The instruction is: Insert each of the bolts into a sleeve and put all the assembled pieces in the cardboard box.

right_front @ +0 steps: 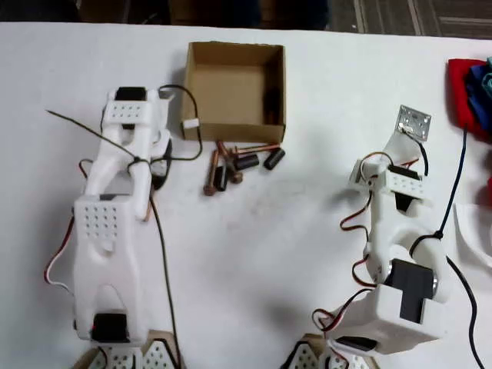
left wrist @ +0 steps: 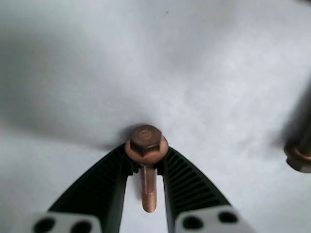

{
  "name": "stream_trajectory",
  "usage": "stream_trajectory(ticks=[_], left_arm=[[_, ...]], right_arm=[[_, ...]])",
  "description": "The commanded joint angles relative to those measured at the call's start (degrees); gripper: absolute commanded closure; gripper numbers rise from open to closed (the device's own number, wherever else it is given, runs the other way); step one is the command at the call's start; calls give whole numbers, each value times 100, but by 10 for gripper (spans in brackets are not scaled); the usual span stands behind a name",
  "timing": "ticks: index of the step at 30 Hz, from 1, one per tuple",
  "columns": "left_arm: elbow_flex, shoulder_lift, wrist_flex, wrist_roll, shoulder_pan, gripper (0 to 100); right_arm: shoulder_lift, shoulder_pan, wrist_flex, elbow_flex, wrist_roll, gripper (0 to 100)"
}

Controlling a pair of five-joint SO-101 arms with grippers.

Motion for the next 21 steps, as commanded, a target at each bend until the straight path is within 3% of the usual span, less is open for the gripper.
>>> stream_trajectory(ticks=[1,11,15,21], left_arm=[[-251,-510,158,-141,35,976],[-4,-4387,-70,211,818,976],[822,-5855,-879,290,958,976],[2387,-7508,-2180,1451,747,976]], right_arm=[[-207,-40,-31,-123,-9,977],[-2668,-646,-330,1697,0,977],[-4215,-1024,-400,2330,0,977],[-5754,-2176,-875,2470,-44,977]])
